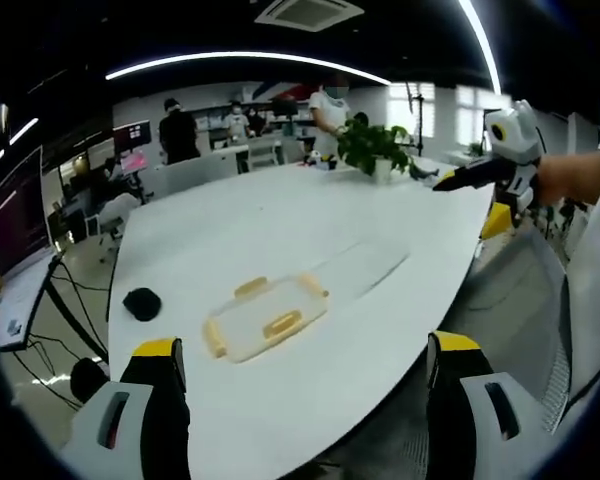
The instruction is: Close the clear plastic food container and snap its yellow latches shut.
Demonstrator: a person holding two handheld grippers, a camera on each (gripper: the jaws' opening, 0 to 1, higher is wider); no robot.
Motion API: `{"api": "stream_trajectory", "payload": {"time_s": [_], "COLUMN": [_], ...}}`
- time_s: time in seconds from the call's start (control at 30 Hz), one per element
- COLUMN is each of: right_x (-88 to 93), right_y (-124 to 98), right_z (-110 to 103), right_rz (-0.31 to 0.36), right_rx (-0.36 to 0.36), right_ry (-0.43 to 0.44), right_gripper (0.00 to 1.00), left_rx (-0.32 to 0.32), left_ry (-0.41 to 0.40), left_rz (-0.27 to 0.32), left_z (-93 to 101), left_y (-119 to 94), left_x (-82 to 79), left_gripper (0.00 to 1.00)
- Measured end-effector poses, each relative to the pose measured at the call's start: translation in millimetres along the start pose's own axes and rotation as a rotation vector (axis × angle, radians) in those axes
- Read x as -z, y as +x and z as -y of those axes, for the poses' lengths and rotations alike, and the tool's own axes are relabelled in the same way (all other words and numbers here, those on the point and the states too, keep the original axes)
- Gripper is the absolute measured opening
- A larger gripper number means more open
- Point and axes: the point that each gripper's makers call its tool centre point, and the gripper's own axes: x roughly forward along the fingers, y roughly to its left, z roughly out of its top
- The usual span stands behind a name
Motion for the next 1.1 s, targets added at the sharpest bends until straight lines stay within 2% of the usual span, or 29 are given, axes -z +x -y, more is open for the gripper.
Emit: {"api": "stream_trajectory", "payload": {"time_s": [0.43,0.7,1.1], "right_x": [-14.2,-18.4,-22.5], "right_y": [28.5,46.9,71.4], "right_z": [-0.2,1.2,-0.1], "right_rz": [-0.001,-0.034,-0.069], "right_rx": [-0.042,-0.076,-0.122], "right_ry": [-0.061,-0.112,-0.209], "right_gripper": [0.90,0.89,0.88], "left_rx": [0.044,0.059,0.117], "left_ry": [0.023,0.075,0.160], "left_rz": [-0.013,-0.040,-0.074], "left_z": [-16.2,-30.7,-49.9], "left_y": [10.0,20.5,39.3], "left_x": [1.7,5.1,6.6], "left_gripper": [0.98,0.98,0.98]}}
